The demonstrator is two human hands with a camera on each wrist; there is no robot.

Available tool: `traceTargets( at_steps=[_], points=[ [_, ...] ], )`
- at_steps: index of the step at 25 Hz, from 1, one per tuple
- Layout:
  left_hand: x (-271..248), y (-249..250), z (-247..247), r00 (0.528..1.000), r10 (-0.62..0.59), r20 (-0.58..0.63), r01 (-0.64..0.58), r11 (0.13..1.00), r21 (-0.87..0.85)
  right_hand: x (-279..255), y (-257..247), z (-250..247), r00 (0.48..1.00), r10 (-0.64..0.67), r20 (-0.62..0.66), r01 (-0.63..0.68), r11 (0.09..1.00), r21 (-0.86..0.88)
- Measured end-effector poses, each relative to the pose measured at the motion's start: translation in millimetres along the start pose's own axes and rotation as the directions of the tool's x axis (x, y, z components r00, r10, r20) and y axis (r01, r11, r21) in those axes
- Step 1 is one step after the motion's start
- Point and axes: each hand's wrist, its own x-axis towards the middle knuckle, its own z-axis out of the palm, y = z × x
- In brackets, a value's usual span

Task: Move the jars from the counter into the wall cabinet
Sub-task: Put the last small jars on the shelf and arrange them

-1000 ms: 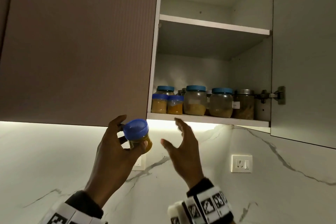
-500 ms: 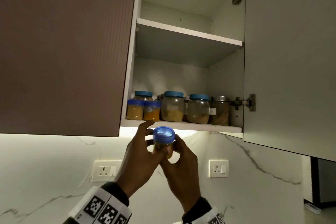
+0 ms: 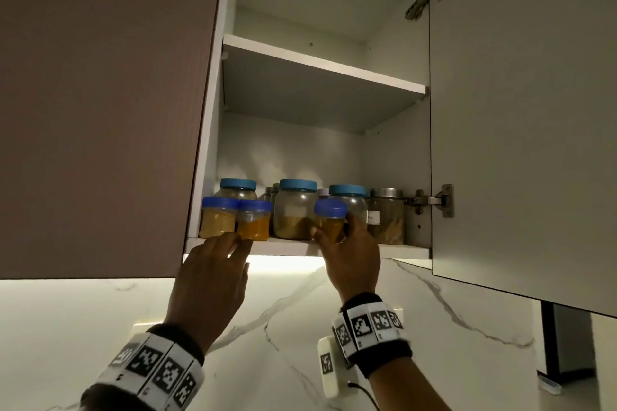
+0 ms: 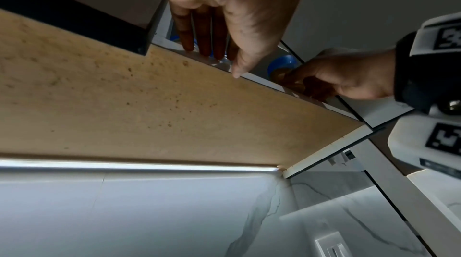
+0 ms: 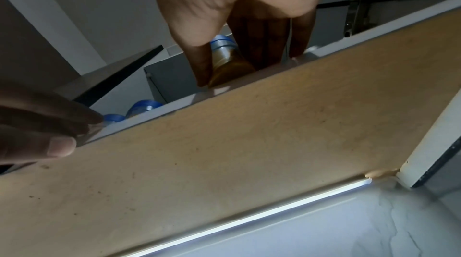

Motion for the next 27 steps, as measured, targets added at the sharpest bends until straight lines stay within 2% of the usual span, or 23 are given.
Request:
traceTargets(
  at_steps=[6,10,13,17,22,27],
  points=[
    [9.1,-6.4,5.6,1.000,0.008,0.007,-0.008,0.999,0.045,-1.2,22.2,19.9,0.993,-0.027,-0.117,0.011,0.991,-0.130],
    [15.4,-2.8,6.0,0.999,-0.035,0.001,0.035,0.999,0.011,7.7,26.0,16.1,0.998,0.039,-0.044,-0.044,0.994,-0.103],
    [15.6,-2.9,5.1,1.000,-0.020,-0.014,0.020,1.000,0.003,13.3,21.7,11.1,0.992,0.127,0.022,-0.124,0.985,-0.120],
    [16.2,-6.4,8.1,1.000,-0.016,-0.022,0.016,1.000,-0.015,19.5,15.7,8.4,0.978,0.202,0.050,-0.194,0.972,-0.134],
    [19.1,-8.7,10.8,1.000,-0.022,-0.009,0.022,0.998,-0.052,22.0,17.3,6.2,0.975,0.211,0.071,-0.197,0.967,-0.163],
    [21.6,-4.3,1.7,0.997,-0.022,0.075,0.023,1.000,-0.014,19.4,14.9,4.1,0.979,0.187,0.080,-0.172,0.971,-0.168]
  ],
)
